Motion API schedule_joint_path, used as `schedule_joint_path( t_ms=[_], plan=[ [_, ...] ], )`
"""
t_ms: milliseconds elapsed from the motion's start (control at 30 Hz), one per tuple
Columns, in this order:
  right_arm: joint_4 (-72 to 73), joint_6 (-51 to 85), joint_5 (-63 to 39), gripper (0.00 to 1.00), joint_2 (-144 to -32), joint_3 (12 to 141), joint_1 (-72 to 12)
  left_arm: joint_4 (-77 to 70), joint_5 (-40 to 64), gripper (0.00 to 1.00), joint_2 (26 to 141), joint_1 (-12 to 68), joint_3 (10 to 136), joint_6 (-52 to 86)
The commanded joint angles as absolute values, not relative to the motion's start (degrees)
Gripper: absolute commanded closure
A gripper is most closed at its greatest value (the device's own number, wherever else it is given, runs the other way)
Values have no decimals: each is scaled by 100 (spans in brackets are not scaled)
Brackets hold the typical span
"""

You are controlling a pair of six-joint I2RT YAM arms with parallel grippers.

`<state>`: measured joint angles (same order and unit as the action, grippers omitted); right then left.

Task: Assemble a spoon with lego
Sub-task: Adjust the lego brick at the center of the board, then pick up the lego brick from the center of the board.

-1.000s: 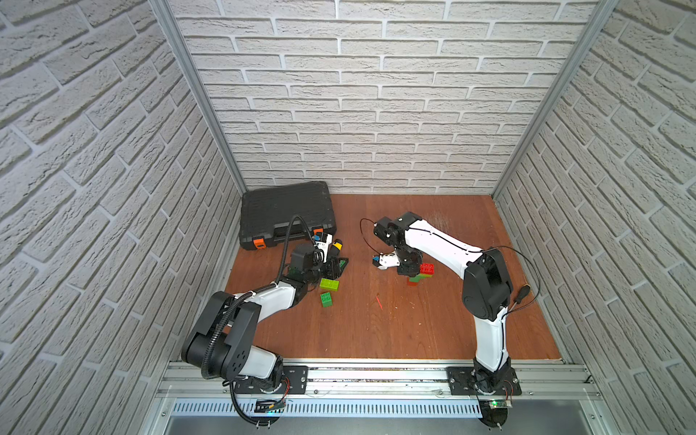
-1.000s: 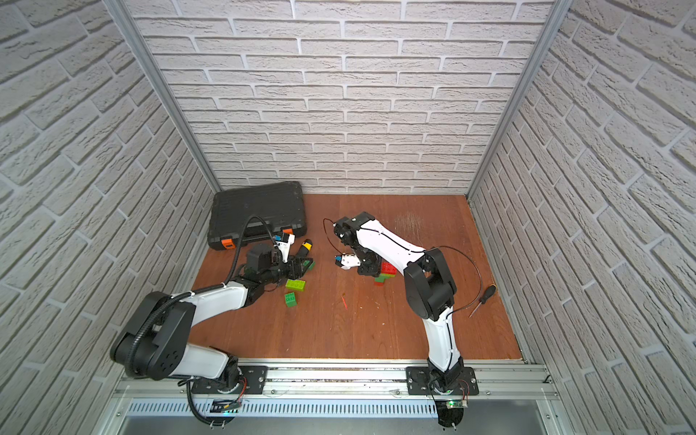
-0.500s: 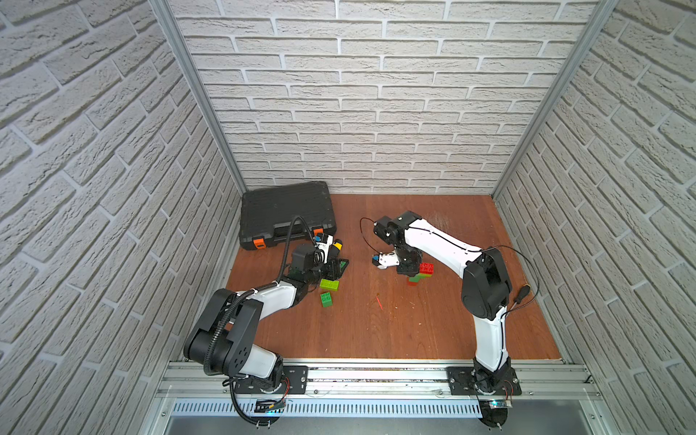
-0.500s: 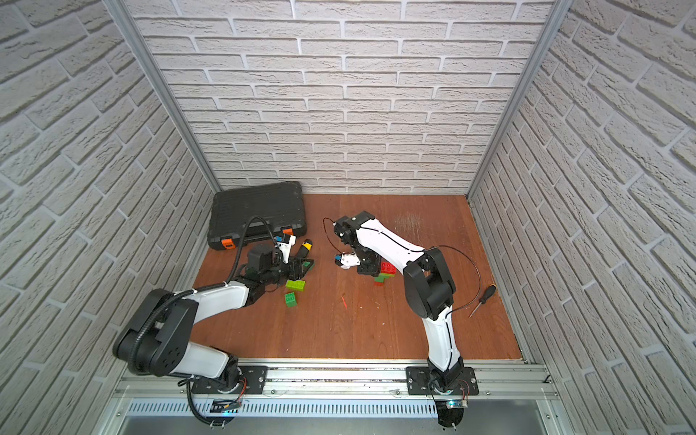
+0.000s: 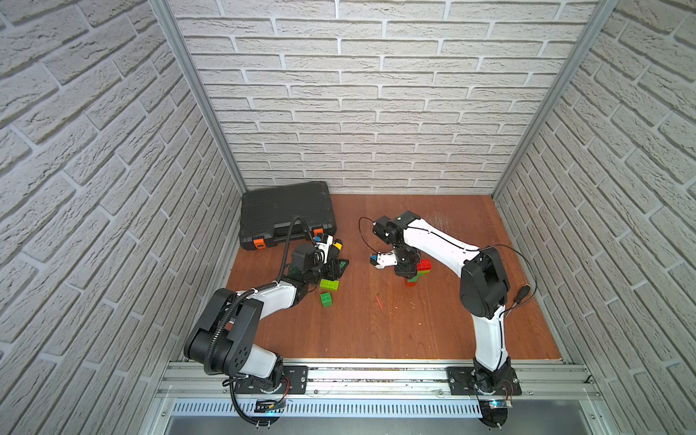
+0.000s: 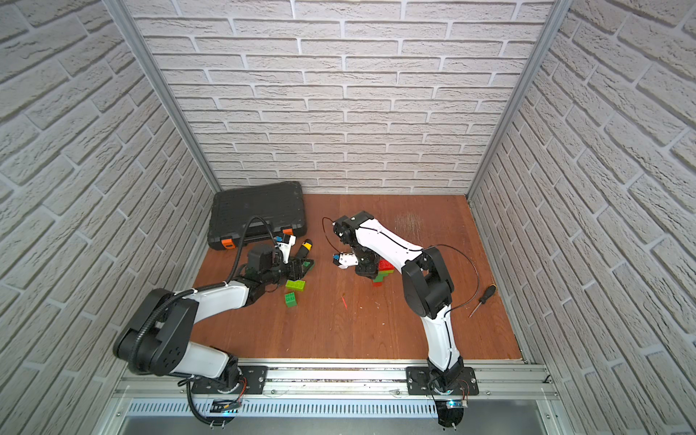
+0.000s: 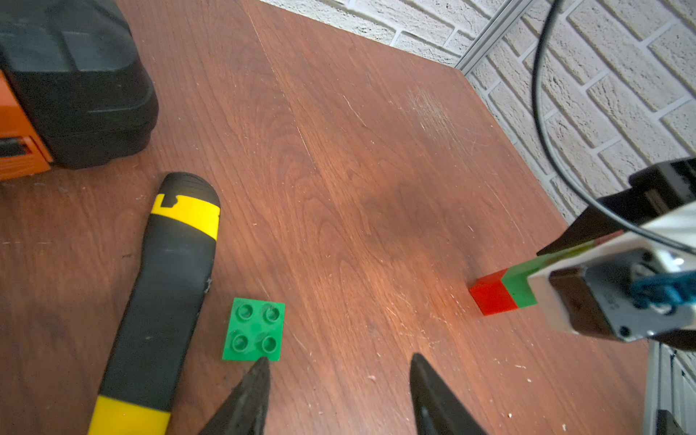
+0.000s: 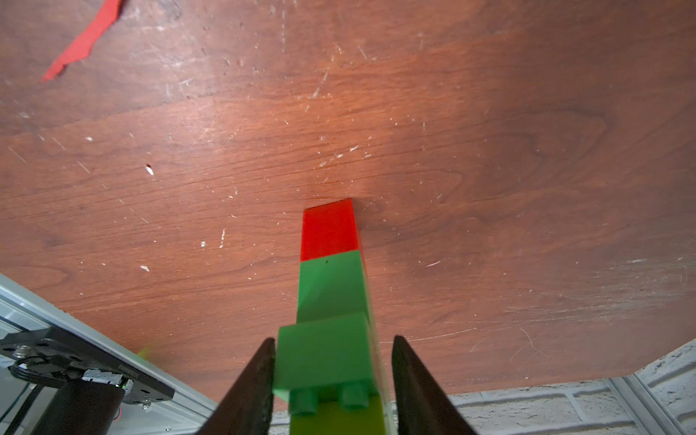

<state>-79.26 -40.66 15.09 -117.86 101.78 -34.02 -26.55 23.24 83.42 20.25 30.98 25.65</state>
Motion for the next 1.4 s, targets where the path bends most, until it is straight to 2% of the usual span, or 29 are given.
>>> schedule_joint_path(
  t_ms=[0, 167, 267, 400, 533, 700, 967, 1100, 1367],
  plan=[
    [-7946, -3982, 1427, 45, -11735, 10249, -3398, -2757, 2381, 41, 8351, 1986, 3164, 2516],
    [-7949, -3982, 1411, 38, -11681, 10314, -3404, -2620, 2396, 39, 8308, 1975, 3217, 2488],
    [-7937, -3982, 1346, 30, -11615, 10407, -3438, -2293, 2335, 37, 8163, 1971, 3285, 2425],
    [-7919, -3946, 1269, 14, -11450, 10540, -3540, -1487, 2145, 35, 7813, 1978, 3441, 2273],
    [-7919, -3890, 1194, 7, -11194, 10705, -3671, -626, 1856, 33, 7338, 1997, 3526, 2135],
    [-7570, -3668, 964, 4, -10695, 10761, -3682, 879, 1133, 30, 6967, 2261, 3855, 1973],
    [-4953, -2094, -48, 0, -8846, 9372, -3117, 2747, 20, 26, 7170, 3064, 4250, 2161],
    [-4841, -1435, -119, 0, -8643, 9264, -2673, 3246, -342, 25, 7314, 3371, 4293, 2518],
    [-4931, -1283, -322, 0, -8675, 9158, -2190, 3585, -920, 25, 7756, 3542, 4192, 2994]
  ],
)
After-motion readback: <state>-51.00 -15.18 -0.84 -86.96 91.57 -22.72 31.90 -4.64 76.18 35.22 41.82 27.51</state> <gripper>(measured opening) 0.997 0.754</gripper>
